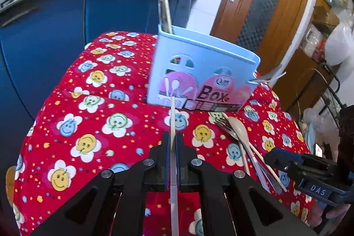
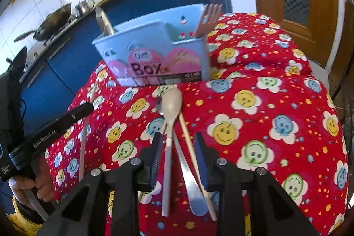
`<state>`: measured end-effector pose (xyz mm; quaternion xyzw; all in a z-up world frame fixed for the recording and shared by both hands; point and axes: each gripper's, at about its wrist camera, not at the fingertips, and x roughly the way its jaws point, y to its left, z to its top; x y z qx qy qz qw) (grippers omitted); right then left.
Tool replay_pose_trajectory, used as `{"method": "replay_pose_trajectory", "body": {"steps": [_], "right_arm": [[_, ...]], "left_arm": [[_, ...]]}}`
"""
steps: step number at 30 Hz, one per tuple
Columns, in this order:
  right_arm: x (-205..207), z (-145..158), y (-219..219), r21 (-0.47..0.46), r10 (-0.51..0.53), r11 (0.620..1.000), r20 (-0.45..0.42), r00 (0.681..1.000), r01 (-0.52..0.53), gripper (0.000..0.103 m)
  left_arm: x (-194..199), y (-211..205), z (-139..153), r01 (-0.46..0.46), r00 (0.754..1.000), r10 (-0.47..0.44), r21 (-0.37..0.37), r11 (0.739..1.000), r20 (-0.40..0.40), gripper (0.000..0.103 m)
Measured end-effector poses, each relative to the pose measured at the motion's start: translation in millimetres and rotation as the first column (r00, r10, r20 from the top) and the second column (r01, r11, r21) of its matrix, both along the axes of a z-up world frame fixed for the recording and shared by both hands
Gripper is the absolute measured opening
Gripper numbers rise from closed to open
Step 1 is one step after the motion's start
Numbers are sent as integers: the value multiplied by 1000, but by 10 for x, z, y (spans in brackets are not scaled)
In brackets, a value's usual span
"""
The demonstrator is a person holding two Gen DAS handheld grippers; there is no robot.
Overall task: Organize utensils
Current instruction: 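Grasp a wooden chopstick with the left tool while the right tool grasps the wooden spoon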
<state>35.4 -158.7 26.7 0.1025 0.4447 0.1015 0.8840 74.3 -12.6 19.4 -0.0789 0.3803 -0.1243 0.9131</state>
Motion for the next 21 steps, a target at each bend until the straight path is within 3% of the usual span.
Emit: {"method": "replay_pose_trajectory", "body": {"steps": [14,21], "right_arm": [[254,-93,246,-95,91,990,-123,988,-102,28],[382,-135,269,-130,83,986,-169,982,-106,14]], "left_arm": [[-13,111,-10,-7,1000,7,-4,1000,14,4],[-20,108,-11,-6,1000,6,-12,1000,18,4]]}}
